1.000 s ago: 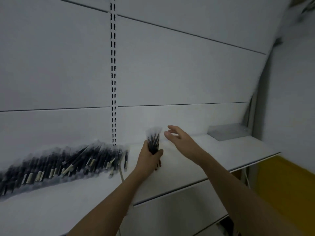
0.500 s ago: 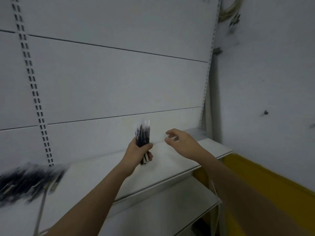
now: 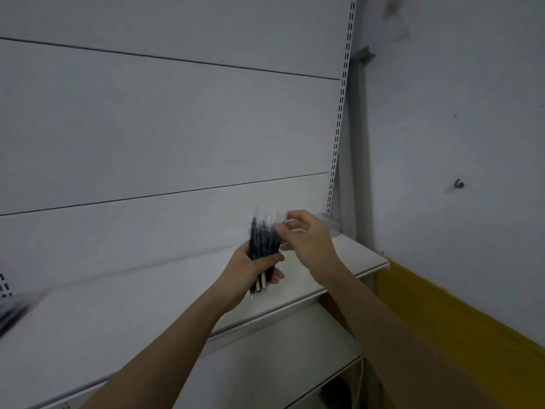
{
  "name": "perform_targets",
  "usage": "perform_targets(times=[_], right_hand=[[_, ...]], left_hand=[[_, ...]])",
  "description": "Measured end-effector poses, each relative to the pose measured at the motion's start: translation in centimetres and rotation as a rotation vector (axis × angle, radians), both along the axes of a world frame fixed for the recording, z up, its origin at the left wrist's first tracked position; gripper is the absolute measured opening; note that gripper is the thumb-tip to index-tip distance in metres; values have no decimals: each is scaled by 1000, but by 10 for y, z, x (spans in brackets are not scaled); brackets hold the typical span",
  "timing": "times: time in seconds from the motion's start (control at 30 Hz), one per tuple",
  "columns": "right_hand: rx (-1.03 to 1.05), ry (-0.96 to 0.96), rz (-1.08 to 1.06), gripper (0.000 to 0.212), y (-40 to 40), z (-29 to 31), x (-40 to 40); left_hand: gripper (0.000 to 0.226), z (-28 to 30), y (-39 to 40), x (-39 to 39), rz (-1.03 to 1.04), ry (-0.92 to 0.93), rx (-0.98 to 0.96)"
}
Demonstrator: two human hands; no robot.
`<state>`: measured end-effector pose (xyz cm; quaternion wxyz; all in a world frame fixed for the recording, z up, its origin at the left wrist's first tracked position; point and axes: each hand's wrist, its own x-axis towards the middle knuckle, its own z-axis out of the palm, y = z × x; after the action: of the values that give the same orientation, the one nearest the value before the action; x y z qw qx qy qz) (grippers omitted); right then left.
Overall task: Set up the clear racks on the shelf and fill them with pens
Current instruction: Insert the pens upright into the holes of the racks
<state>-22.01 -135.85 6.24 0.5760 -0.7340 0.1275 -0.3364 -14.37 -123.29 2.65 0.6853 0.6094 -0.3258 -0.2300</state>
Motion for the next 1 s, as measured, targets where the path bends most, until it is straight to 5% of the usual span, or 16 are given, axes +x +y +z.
perform_targets(times=[0.1,0.3,1.0], right_hand=[[28,-39,-27,7,-33,-5,23],[104,-40,18,31,-89,-12,83],[-105,-195,269,32,-184,-45,241]], left_hand=[[24,-9,-23,28,-12,5,0],[24,-33,-68,79,174,-29,95],[3,-83,-118,134,710,251,-13]])
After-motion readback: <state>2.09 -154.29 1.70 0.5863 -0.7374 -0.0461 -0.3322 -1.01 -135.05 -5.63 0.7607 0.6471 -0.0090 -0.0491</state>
